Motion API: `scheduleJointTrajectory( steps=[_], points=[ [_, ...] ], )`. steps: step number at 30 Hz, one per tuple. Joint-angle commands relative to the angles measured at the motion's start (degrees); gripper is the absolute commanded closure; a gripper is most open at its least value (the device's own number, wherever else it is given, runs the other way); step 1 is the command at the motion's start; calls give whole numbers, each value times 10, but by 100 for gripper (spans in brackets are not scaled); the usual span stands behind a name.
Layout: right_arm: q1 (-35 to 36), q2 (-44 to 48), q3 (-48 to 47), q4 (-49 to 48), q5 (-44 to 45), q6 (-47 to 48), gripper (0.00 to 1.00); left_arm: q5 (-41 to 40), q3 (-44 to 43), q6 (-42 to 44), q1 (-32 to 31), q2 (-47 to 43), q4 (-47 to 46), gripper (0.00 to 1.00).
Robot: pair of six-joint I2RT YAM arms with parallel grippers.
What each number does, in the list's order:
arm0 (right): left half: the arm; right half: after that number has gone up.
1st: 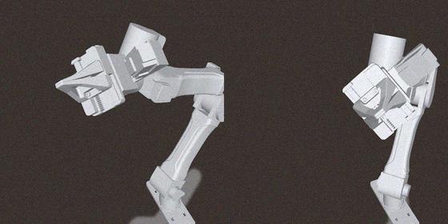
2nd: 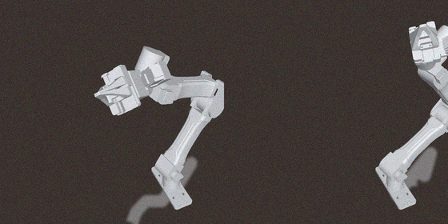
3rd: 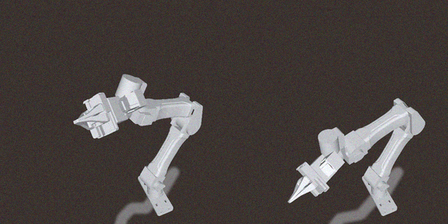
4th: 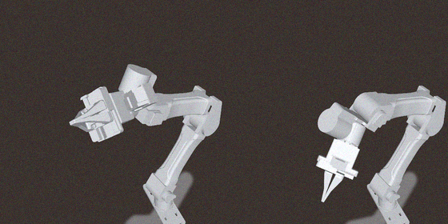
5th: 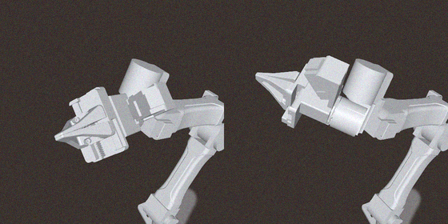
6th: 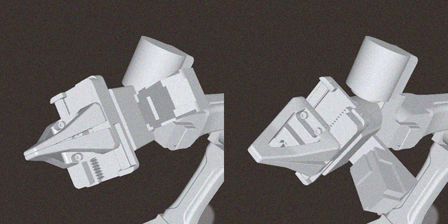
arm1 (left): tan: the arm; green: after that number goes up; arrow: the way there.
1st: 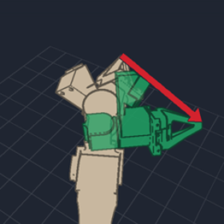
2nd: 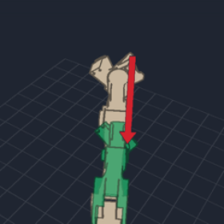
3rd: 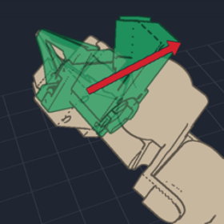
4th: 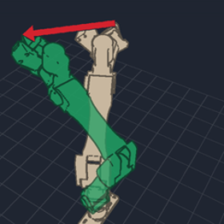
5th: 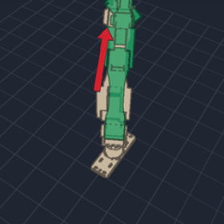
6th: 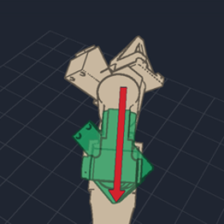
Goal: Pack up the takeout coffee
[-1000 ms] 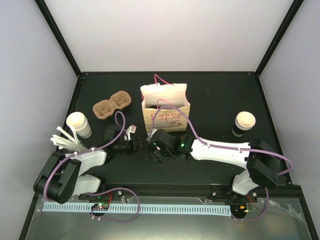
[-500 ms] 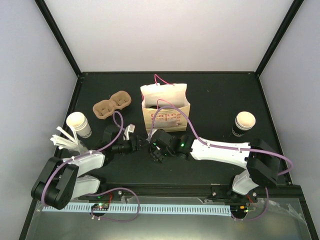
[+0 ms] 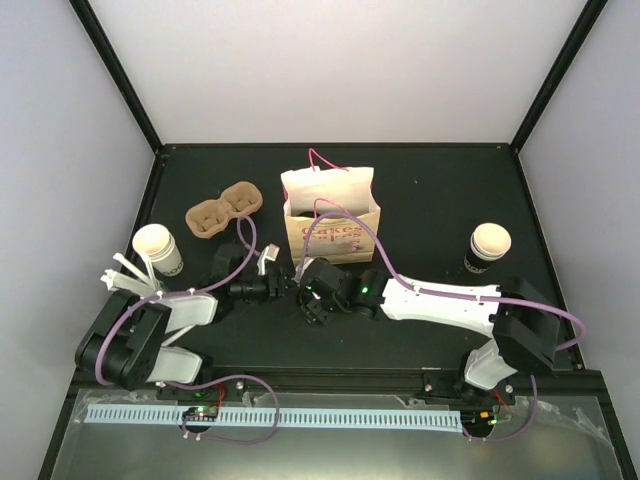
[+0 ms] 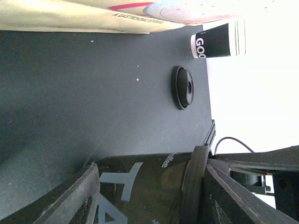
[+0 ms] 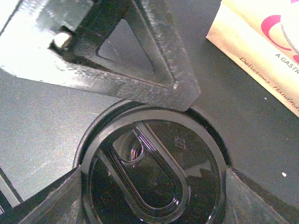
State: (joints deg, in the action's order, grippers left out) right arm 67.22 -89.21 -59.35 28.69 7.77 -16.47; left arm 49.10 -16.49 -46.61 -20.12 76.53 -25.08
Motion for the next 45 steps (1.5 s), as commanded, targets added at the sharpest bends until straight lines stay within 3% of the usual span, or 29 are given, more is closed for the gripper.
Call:
scheduleJointTrajectory(
  steps=[1,8,13,18,25,28,34,41,45],
  points=[
    [13,-63,45,117,-106,-11,30,16,-21,41,-14,38,62,39],
    [13,-73,39,124,-100,-15,30,-42,-32,86,-15,36,176,44],
    [13,-71,34,129,-89,-17,31,-52,-21,92,-14,39,189,46],
    [13,-39,14,159,-55,-24,31,-62,-33,89,-14,-82,226,30],
    [12,50,-37,239,9,-49,31,-147,-155,167,6,-237,456,19],
    [11,99,-77,286,32,-52,31,-169,-209,178,12,-274,498,13],
    [12,162,-192,386,67,-42,31,-211,-301,201,20,-310,541,13],
    [8,165,-409,514,166,-18,31,-281,-448,273,26,-232,584,13],
    [-9,159,-493,534,231,-11,32,-328,-519,315,27,-173,576,11]
  ],
)
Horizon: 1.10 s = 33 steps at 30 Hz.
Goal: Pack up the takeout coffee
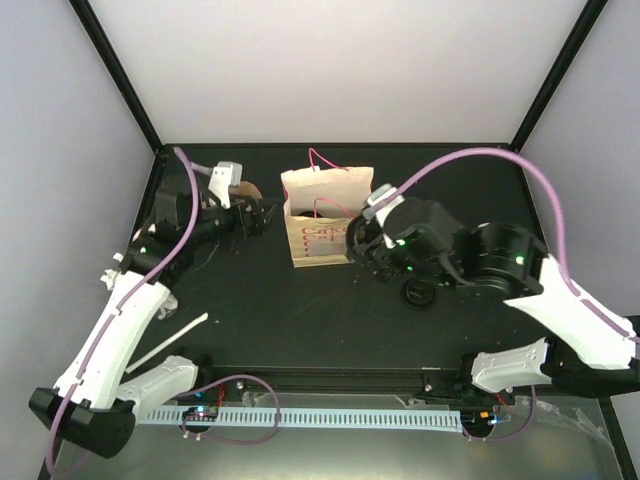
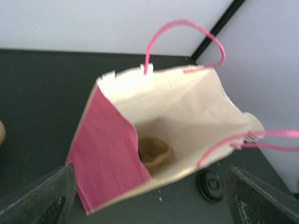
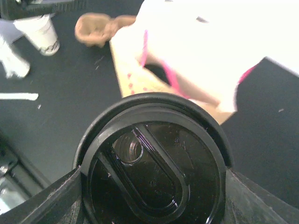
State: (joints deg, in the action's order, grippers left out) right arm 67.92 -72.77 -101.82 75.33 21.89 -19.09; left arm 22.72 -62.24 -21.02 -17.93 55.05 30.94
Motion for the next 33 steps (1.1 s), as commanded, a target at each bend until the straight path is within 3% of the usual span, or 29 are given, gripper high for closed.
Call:
scheduleJointTrajectory(
  steps=[1,6,10,14,19,23,33],
  points=[
    [-26,-13,-93,74,112,11,33,-71,-74,68,5,57,10,10],
    [-82,-47,-135,35,202,12,33,-55,-107,134,5,126,-71,9],
    [-112,-69,-131,-48,186,39,34,-30,-144,195,5,197,-109,9],
    [-126,-101,-133,-111,113,75,35,42,-217,262,5,290,-64,9],
    [-132,-151,-151,-118,76,84,35,58,-265,308,5,349,-37,10],
    [-142,-165,-120,-123,41,75,36,127,-277,373,5,378,-23,11],
    [-169,-156,-25,-145,-56,57,37,160,-415,506,6,487,129,23]
  ],
)
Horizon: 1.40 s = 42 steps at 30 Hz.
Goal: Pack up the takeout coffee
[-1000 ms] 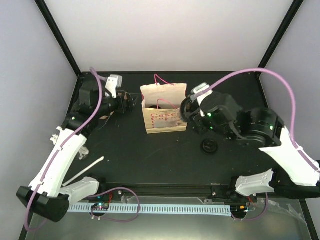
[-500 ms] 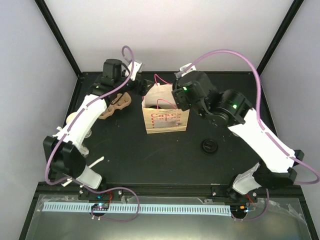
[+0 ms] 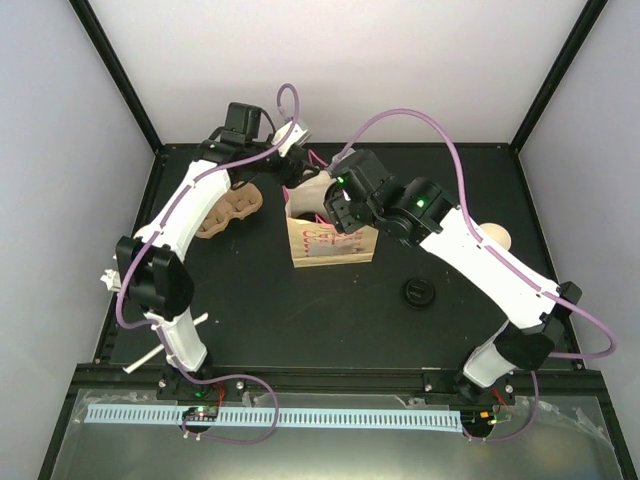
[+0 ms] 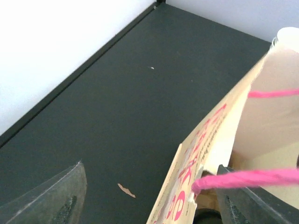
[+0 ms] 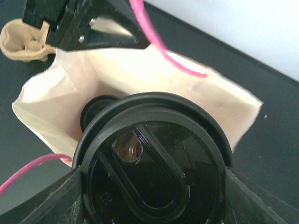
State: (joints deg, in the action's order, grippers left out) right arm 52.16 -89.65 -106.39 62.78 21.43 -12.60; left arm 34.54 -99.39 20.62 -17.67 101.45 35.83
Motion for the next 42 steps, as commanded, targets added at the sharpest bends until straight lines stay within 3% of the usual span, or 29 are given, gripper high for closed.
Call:
scheduleJointTrajectory(
  steps=[1,6,10,15,20,26,36,42],
  points=[
    [-13,15,29,-18,-64,-4,37,39,-46,101,4,27,91,26],
    [-14,31,64,-10,-109,10,37,26,-48,125,4,34,115,46],
    [-14,36,75,6,-124,14,37,45,-52,136,4,30,130,77],
    [-13,40,82,15,-148,43,37,71,-43,130,-4,0,130,92],
    [37,37,84,-1,-110,67,35,52,-5,135,-34,-51,116,98],
    [73,9,68,-6,-70,95,34,12,59,140,-68,-128,94,98],
    [126,62,237,-97,68,233,30,-119,176,147,-153,-243,69,98],
    [154,85,306,-91,75,254,30,-187,265,144,-197,-328,8,98]
  ],
)
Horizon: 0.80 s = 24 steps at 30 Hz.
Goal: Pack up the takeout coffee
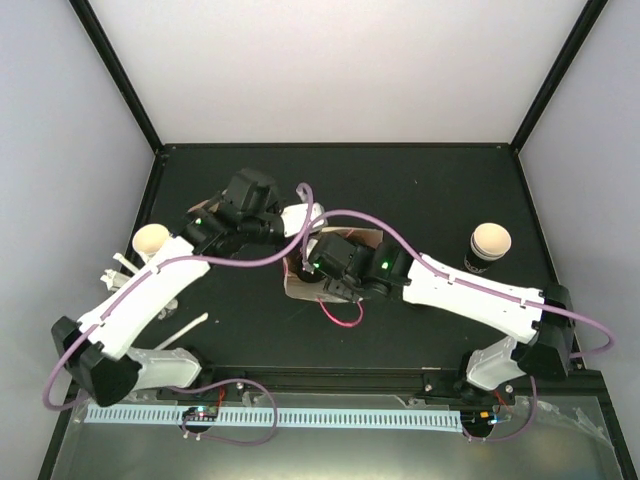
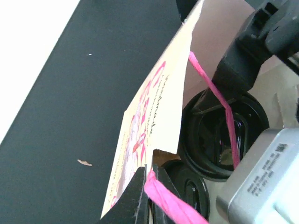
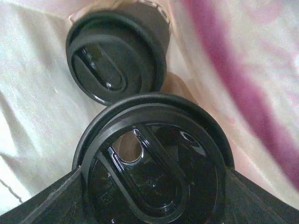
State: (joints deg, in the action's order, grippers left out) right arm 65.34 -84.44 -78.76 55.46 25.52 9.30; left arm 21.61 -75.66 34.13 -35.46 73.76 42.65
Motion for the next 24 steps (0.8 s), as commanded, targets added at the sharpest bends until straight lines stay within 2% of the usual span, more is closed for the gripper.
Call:
scheduleJointTrajectory(
  steps=[1,6,11,17,24],
  points=[
    [37,40,49,-29,42,40,30,-63,37,7,-22,-61,-68,99],
    [106,82,151,-100,70,68,28,-65,87,-12,-41,-102,-86,98],
    [132,106,203,-136,68,75,29,-67,154,-31,-81,-153,-100,99],
    [134,109,212,-118,114,89,29,-75,199,-68,-126,-184,-102,98],
    [134,109,200,-101,157,95,30,-86,205,-91,-158,-179,-116,98]
  ],
)
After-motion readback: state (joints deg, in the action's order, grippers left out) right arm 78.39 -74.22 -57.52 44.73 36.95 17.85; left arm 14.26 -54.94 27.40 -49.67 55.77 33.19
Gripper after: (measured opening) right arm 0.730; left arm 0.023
